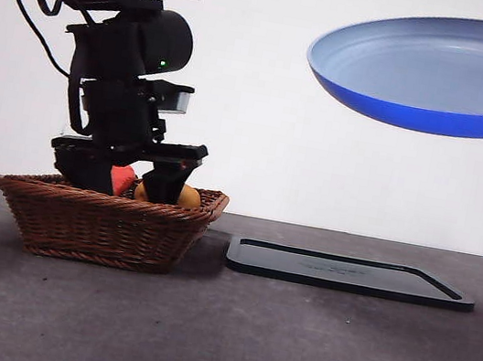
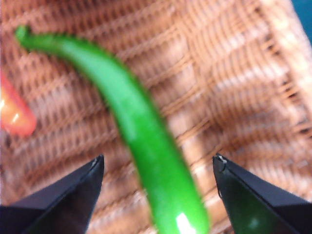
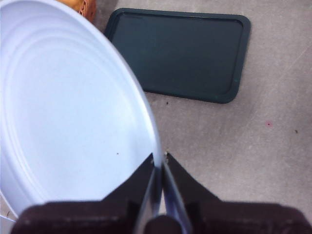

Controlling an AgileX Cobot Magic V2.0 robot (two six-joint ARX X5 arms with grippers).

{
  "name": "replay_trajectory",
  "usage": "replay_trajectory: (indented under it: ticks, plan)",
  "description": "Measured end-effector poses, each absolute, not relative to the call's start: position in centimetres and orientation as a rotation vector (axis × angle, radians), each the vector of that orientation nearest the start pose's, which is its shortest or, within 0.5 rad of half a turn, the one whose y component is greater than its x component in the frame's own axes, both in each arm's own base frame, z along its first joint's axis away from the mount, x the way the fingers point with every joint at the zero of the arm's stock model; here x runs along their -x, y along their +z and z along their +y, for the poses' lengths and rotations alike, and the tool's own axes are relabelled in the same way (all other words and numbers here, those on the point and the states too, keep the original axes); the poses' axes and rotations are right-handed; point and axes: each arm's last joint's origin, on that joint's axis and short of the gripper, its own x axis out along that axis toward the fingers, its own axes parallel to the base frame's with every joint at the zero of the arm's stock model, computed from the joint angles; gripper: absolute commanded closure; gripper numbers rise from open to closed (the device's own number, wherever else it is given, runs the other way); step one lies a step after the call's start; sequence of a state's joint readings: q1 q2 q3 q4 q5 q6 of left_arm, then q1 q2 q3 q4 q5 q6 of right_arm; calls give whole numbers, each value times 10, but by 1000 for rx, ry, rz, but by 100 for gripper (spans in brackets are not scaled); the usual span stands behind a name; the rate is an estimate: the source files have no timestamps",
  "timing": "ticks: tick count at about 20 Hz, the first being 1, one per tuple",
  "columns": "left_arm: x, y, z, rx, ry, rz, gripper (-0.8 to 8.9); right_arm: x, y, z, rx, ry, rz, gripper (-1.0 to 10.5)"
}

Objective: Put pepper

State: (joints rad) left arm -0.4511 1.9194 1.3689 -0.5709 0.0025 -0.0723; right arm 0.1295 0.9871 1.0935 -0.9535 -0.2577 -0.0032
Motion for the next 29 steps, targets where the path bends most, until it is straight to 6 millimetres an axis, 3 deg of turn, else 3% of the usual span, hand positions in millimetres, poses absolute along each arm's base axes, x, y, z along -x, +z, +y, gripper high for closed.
replay_trajectory:
  ticks: [3, 11, 13, 24, 26, 29]
  plan:
    - [-353, 187, -172, -189, -367, 1111, 515, -173, 338, 30, -52, 365, 850, 943]
    - [-350, 185, -171, -191, -358, 1148, 577, -173, 338, 30, -51, 366, 850, 943]
    - [-350, 185, -171, -191, -358, 1151, 634, -173, 338, 30, -52, 366, 850, 943]
    - [-348, 185, -170, -179, -344, 1172, 688, -173, 338, 30, -52, 366, 850, 943]
    - [-346, 192, -169, -177, -345, 1166, 688, -173, 338, 30, -52, 366, 850, 943]
    - [-339, 221, -165, -157, -356, 1087, 688, -173, 337, 30, -52, 366, 851, 943]
